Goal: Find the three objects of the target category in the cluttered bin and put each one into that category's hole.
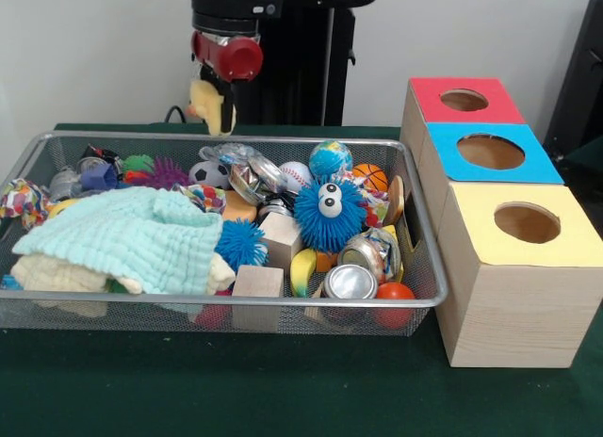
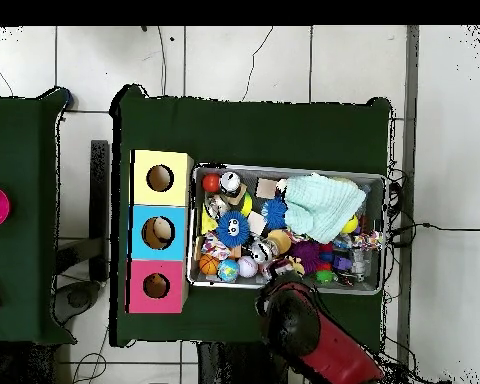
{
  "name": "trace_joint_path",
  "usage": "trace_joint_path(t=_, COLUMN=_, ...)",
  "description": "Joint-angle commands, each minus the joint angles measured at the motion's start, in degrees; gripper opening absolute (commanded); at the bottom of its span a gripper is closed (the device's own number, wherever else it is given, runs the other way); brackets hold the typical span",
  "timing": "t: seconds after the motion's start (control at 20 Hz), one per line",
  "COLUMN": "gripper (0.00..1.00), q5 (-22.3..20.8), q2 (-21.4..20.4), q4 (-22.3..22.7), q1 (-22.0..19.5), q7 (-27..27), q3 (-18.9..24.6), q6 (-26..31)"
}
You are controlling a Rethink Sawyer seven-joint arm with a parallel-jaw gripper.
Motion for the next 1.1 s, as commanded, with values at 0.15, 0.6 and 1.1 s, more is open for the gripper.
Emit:
trace_joint_path(t=0.15, gripper=0.00, q5=5.8, q2=-4.0, q4=6.7, q1=2.0, q7=19.2, q3=4.2, q6=1.1)
trace_joint_path(t=0.6, gripper=0.00, q5=11.7, q2=-9.6, q4=12.4, q1=10.8, q7=24.1, q3=1.8, q6=0.0)
trace_joint_path(t=1.1, gripper=0.00, q5=22.7, q2=-11.7, q4=13.3, q1=25.8, q7=29.4, q3=-3.0, q6=2.4)
